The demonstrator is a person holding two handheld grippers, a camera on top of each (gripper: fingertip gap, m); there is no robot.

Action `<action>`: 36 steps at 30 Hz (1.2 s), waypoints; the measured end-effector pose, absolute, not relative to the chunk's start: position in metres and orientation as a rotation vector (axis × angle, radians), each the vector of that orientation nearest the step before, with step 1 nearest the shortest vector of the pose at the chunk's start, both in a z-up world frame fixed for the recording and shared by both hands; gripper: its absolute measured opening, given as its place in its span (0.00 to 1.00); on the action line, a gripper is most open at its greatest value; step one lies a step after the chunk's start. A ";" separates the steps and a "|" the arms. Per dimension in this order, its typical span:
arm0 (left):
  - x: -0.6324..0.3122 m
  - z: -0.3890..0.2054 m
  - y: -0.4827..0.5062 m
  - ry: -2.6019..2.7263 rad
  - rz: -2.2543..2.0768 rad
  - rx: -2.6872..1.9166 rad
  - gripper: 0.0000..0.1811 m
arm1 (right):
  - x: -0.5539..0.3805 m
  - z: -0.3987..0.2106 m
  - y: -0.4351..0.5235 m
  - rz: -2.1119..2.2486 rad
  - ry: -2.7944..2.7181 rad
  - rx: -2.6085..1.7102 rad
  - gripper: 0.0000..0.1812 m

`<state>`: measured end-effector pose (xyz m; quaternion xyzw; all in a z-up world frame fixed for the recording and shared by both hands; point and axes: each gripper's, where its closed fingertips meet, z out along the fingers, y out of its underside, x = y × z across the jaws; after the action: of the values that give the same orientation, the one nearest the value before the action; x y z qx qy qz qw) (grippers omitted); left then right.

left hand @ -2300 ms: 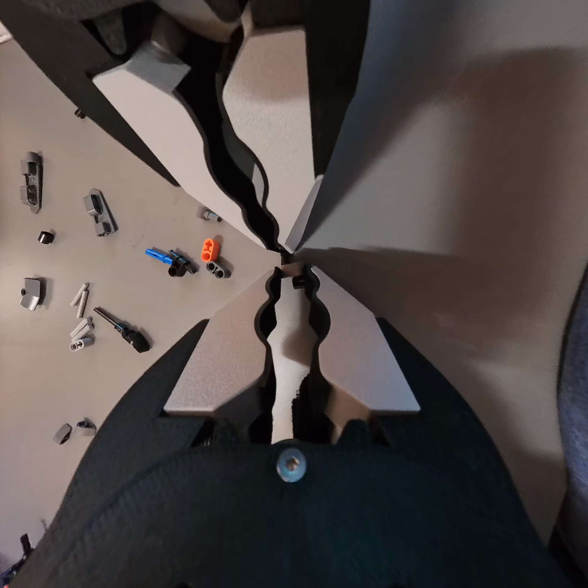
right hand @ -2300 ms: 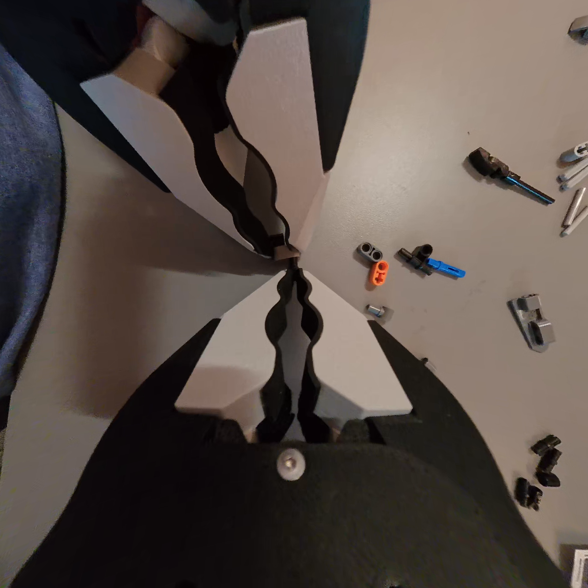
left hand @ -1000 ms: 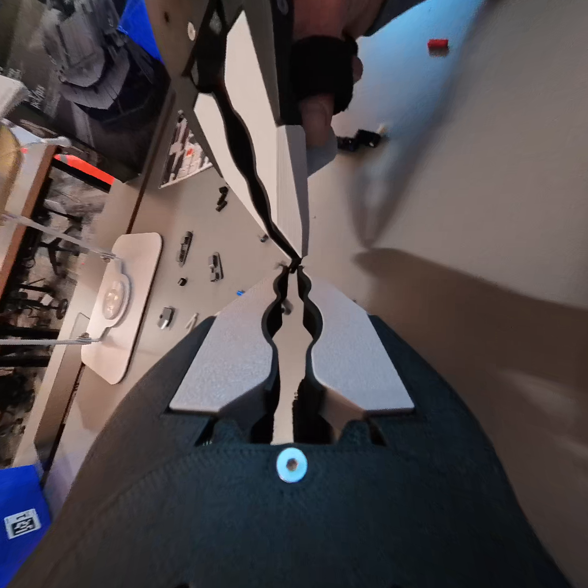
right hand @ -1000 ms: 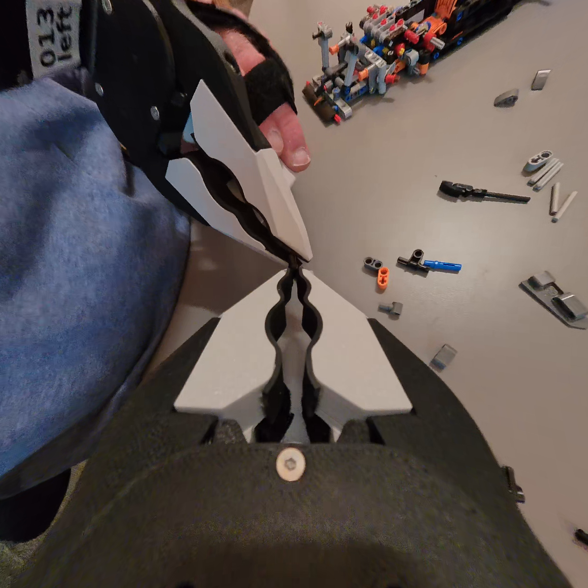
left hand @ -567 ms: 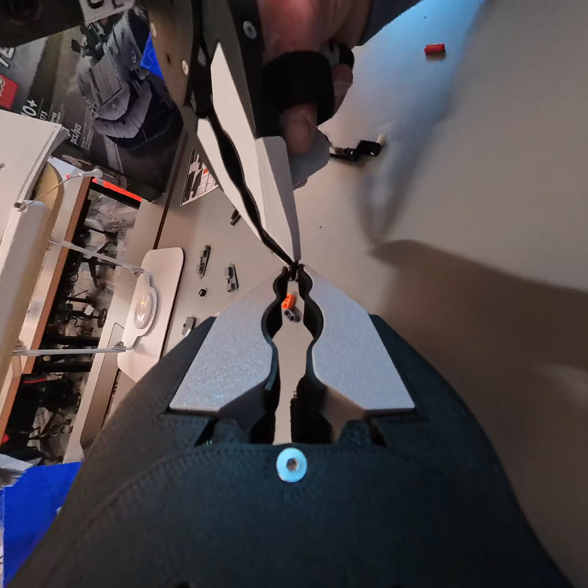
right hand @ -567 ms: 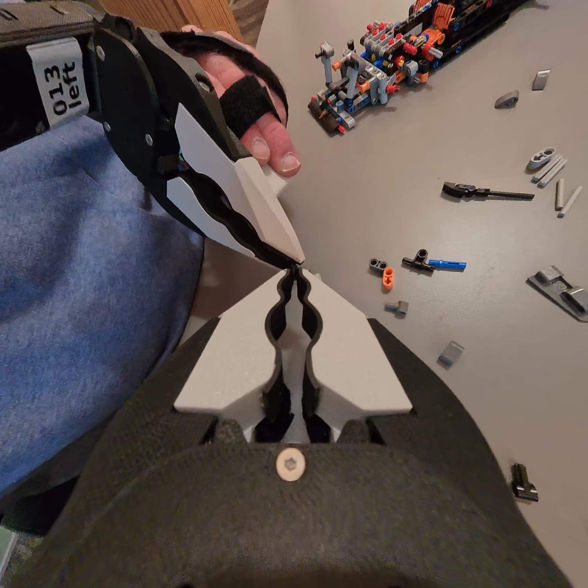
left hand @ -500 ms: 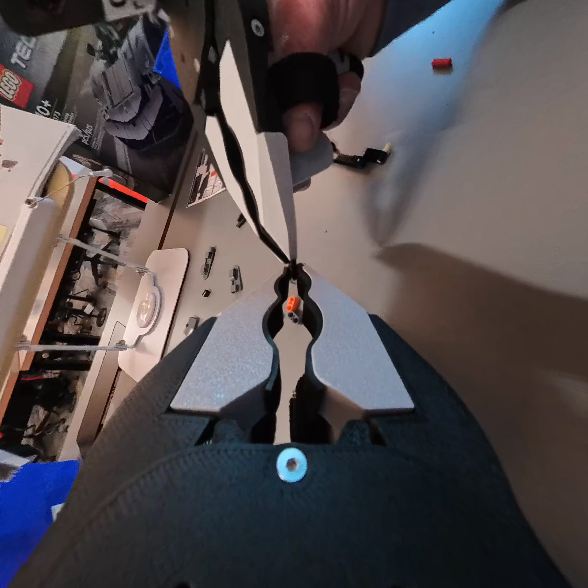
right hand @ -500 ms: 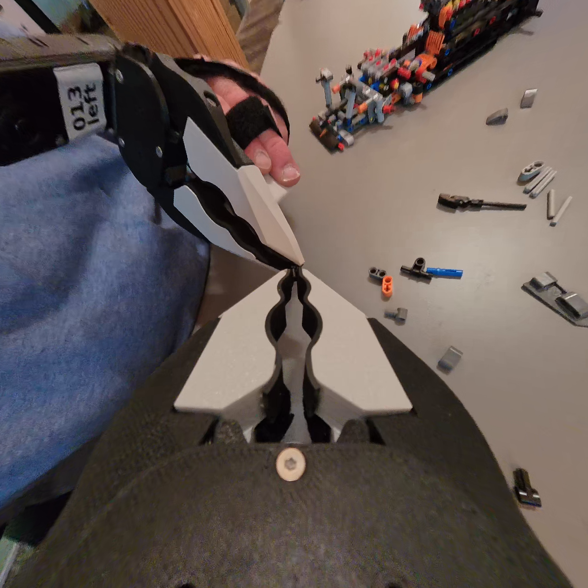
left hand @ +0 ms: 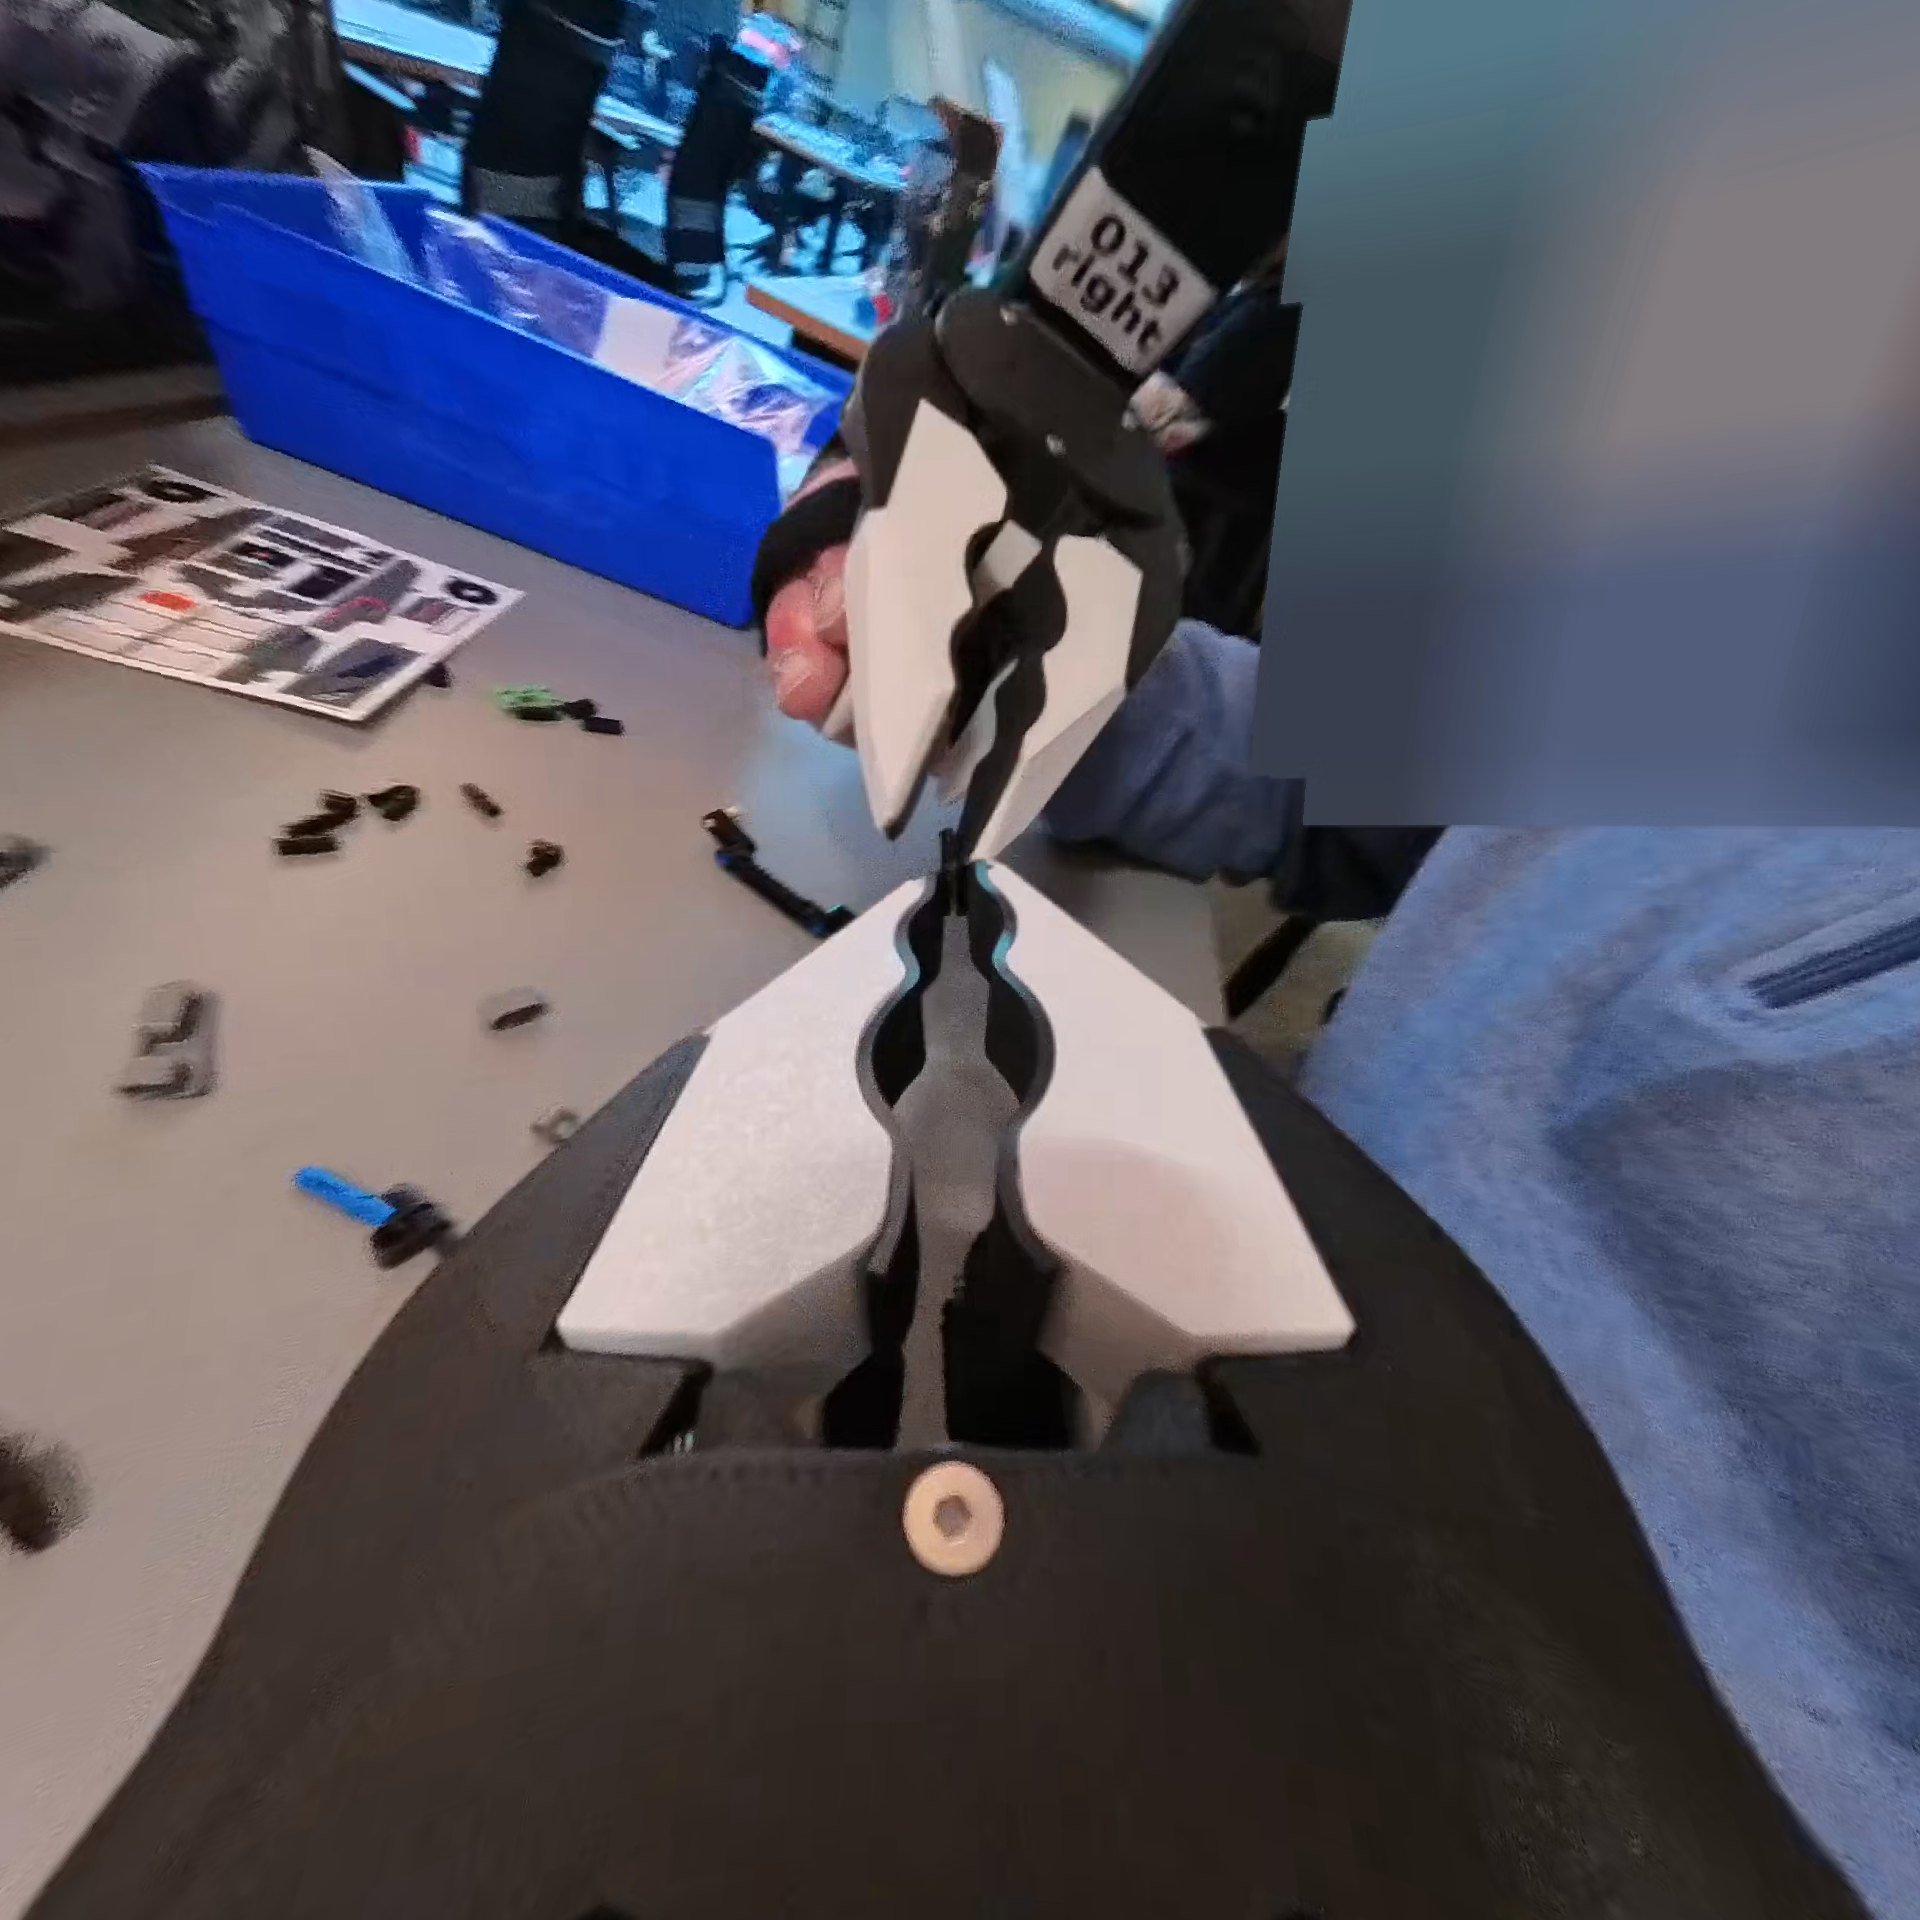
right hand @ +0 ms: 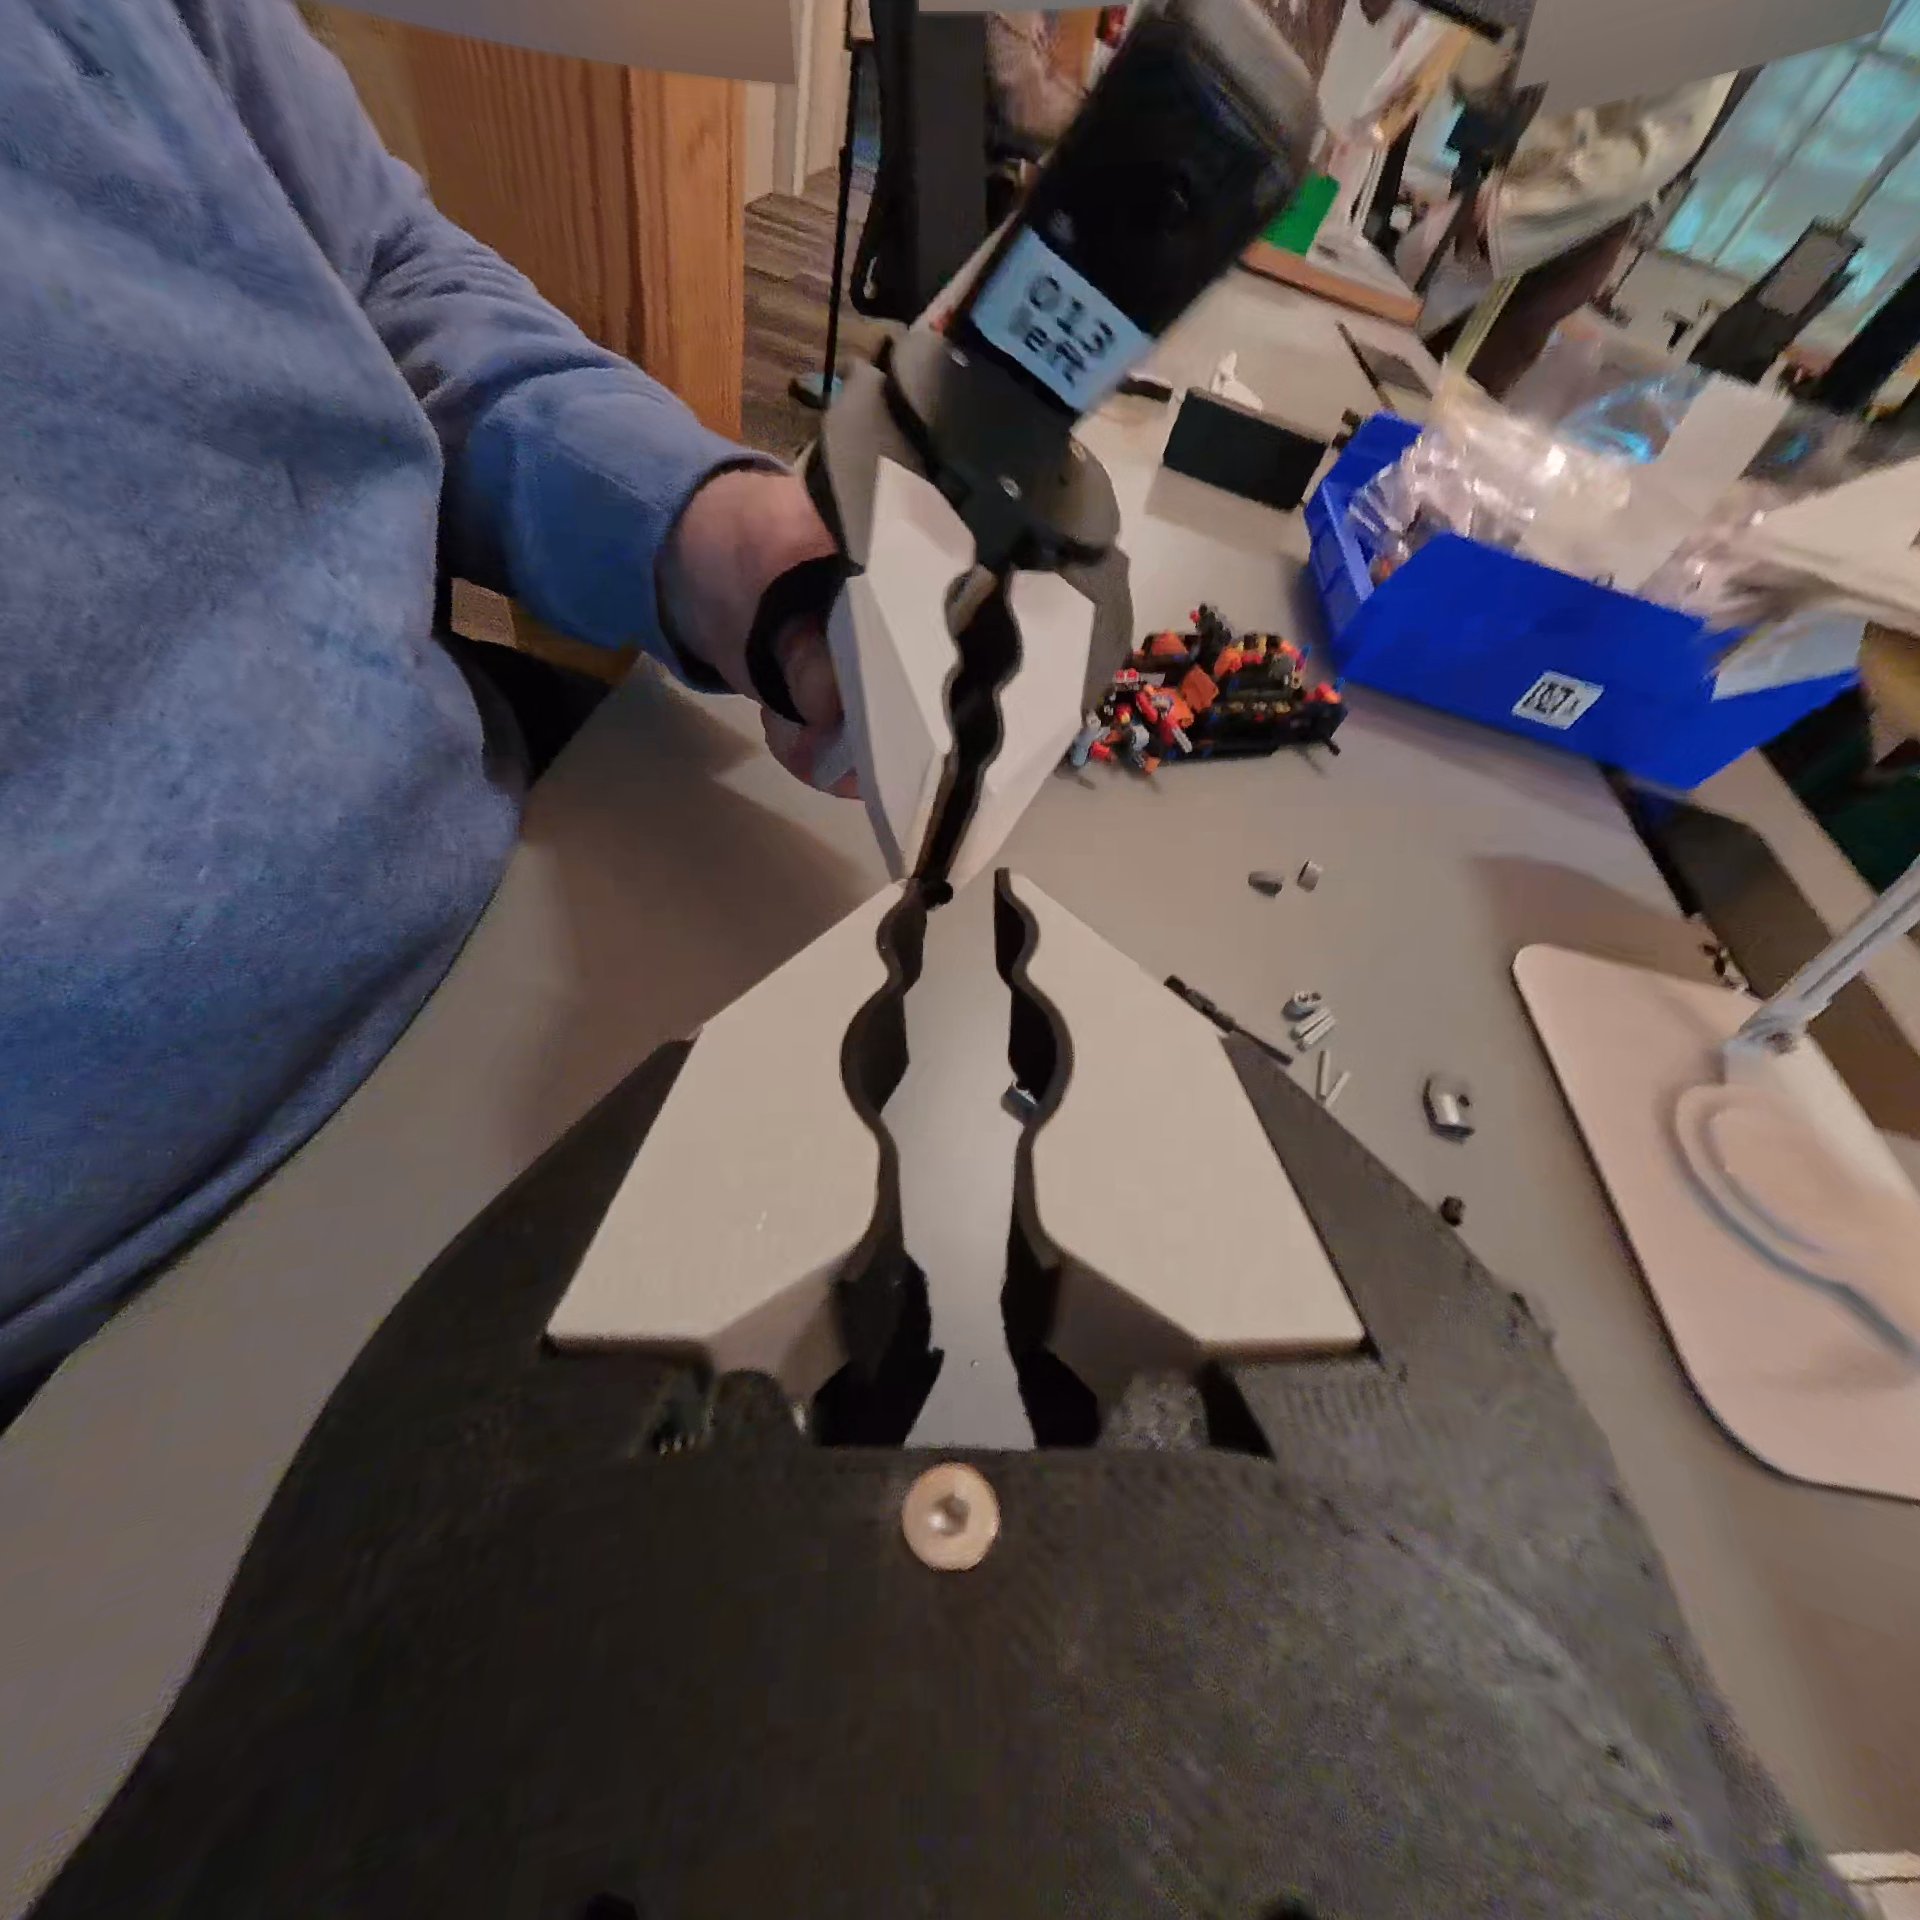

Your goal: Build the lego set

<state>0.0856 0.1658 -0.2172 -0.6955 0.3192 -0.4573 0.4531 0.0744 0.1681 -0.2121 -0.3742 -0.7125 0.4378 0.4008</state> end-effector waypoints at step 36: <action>0.058 -0.327 0.154 1.111 -0.473 -2.181 0.20 | 0.087 -0.246 0.172 1.039 -1.944 -1.014 0.01</action>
<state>0.0577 0.1543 -0.3274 -0.8293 0.4224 -0.1800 0.3185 0.0873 0.1719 -0.2456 -0.3914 -0.7506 0.4011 0.3501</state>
